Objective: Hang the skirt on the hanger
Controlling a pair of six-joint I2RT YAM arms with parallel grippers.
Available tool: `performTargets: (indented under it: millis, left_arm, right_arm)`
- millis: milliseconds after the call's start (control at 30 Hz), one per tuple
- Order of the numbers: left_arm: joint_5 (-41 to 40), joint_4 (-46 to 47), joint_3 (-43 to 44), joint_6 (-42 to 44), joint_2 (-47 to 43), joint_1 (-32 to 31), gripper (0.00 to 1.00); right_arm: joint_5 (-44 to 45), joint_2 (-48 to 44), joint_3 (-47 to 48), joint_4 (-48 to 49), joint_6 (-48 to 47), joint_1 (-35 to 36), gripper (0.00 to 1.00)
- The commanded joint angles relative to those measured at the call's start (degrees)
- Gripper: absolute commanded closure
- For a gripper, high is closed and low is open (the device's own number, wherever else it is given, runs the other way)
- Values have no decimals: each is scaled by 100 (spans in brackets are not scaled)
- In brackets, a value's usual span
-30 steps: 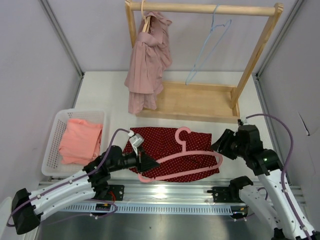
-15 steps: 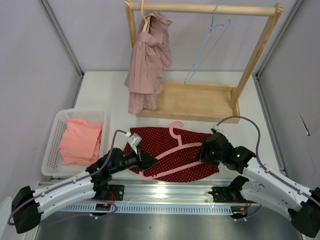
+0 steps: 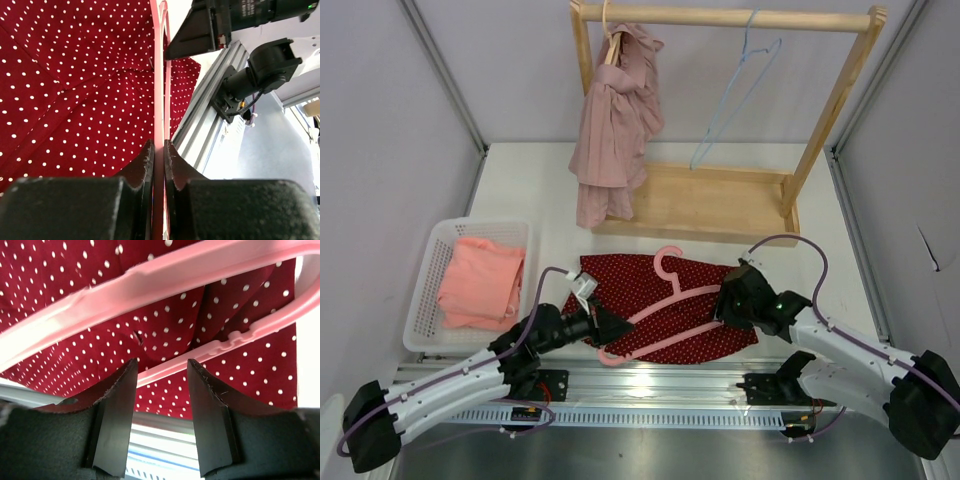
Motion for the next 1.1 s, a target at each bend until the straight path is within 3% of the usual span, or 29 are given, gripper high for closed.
performTargets:
  millis: [0, 400, 867, 1067]
  left_arm:
    - [-35, -155, -474, -54, -188, -20, 100]
    - [483, -68, -686, -282, 259, -20, 100]
    - [519, -297, -380, -256, 971, -29, 100]
    - [545, -147, -371, -238, 1332, -29, 100]
  right_arm:
    - [124, 111, -96, 501, -54, -62, 50]
    - [326, 41, 176, 229, -133, -36, 51]
    - [291, 568, 255, 668, -212, -10, 51]
    - [282, 735, 290, 809, -238, -19, 58]
